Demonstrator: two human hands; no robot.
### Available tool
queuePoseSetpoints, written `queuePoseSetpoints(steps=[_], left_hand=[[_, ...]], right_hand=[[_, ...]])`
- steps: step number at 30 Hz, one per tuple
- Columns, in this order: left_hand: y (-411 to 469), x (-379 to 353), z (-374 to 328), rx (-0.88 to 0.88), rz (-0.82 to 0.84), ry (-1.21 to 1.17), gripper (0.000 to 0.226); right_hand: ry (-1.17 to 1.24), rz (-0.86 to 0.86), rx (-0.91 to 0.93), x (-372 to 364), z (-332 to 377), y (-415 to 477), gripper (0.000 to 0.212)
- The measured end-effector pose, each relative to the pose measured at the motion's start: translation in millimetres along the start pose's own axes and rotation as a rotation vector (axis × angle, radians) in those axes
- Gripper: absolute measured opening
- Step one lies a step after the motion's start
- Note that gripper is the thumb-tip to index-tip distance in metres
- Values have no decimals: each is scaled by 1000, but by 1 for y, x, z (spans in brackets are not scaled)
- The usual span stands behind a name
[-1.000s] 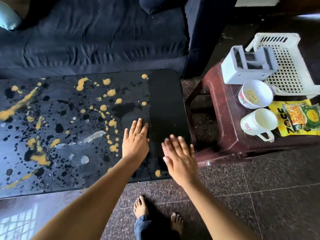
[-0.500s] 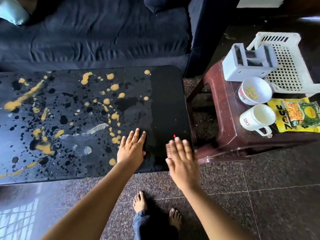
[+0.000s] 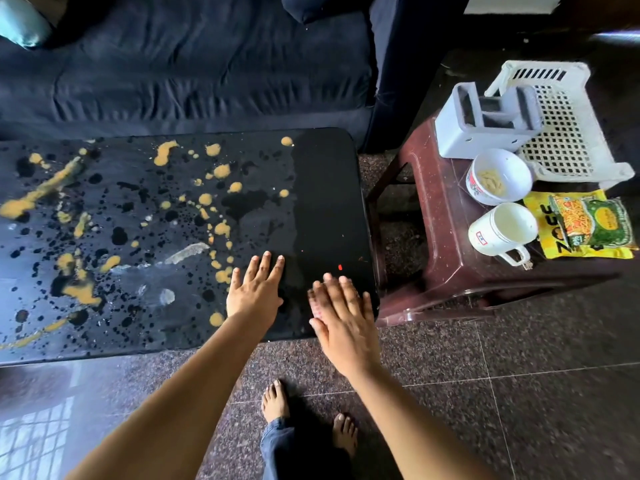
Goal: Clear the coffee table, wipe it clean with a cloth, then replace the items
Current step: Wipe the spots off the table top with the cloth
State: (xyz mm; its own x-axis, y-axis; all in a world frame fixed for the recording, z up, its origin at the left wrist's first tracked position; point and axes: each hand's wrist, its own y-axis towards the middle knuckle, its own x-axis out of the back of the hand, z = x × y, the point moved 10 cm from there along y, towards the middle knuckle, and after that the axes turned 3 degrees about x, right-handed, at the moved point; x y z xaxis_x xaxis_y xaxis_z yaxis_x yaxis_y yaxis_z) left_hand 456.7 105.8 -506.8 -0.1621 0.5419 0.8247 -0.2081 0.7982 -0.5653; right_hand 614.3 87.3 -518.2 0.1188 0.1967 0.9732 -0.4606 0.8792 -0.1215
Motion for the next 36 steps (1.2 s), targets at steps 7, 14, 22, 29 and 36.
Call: queuePoseSetpoints(steps=[7,14,22,29,36], left_hand=[[-1,-1,1,3,23,0,78],[-1,-1,-1,15,19,31,78],[1,-3,0,14,73,41,78],[1,-3,0,11,66,85,78],[2,4,-6,45,55,125,72]], right_hand=[[29,-74,-337,11,-36,-6,60],[105,-16,-232,-1,33,6,61],[58,-33,-241,6,-38,-3,62],[62,-57,-342,11,-26,0,62],[51,-10,-230,8,6,14,62]])
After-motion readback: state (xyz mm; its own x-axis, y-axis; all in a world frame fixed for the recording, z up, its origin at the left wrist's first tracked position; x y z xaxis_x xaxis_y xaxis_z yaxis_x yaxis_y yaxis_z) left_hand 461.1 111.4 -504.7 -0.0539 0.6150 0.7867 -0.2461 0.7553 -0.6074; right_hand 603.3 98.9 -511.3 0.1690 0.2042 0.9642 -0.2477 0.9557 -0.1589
